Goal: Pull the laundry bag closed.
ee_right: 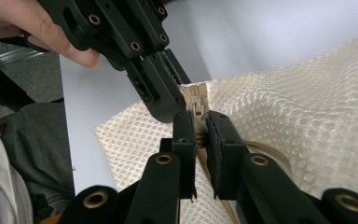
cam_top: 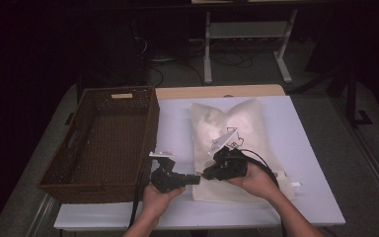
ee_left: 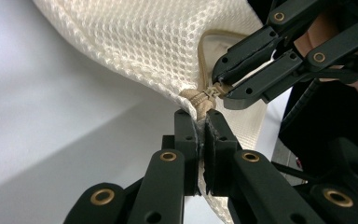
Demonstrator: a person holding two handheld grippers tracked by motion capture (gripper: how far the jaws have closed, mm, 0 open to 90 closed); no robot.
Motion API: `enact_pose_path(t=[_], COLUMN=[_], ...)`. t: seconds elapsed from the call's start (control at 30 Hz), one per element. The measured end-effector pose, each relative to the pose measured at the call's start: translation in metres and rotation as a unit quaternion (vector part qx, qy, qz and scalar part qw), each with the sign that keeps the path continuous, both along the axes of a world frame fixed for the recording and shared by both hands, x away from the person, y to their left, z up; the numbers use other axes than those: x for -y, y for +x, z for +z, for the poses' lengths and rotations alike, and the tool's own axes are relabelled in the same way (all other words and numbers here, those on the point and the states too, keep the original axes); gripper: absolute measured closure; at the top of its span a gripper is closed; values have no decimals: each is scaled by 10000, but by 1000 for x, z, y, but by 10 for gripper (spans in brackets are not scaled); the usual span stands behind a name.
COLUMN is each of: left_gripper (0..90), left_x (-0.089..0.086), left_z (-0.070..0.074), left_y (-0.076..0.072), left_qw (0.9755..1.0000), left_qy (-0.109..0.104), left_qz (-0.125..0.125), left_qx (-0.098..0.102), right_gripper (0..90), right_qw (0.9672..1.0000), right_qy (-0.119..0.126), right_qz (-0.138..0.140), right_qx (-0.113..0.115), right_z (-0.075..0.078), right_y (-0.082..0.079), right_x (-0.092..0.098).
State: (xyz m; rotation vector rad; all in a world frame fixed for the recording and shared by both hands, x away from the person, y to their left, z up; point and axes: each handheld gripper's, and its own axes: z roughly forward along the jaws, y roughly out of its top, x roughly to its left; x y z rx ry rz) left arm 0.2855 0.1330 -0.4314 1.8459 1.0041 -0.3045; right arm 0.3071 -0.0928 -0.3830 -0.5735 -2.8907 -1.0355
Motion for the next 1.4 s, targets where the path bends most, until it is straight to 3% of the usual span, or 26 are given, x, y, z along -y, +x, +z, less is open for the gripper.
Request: enact_pose_path(t=[0.1, 0.47, 1.4], left_gripper=[857, 855, 853], left_x=[0, -4, -8], left_z=[3, 11, 11], left_y=[1, 3, 2], left_qw=[10000, 9998, 9994], left_qy=[-14, -87, 226], left_qz=[-3, 150, 167], left_qx=[30, 89, 194], right_gripper=[818, 817, 816], right_qw=[10000, 9997, 9988], right_qy=[25, -240, -397], right_qz=[-6, -4, -189], right_qx=[-25, 110, 236], right_z=[3, 13, 24], right_y=[1, 4, -5], right_x=[4, 15, 52])
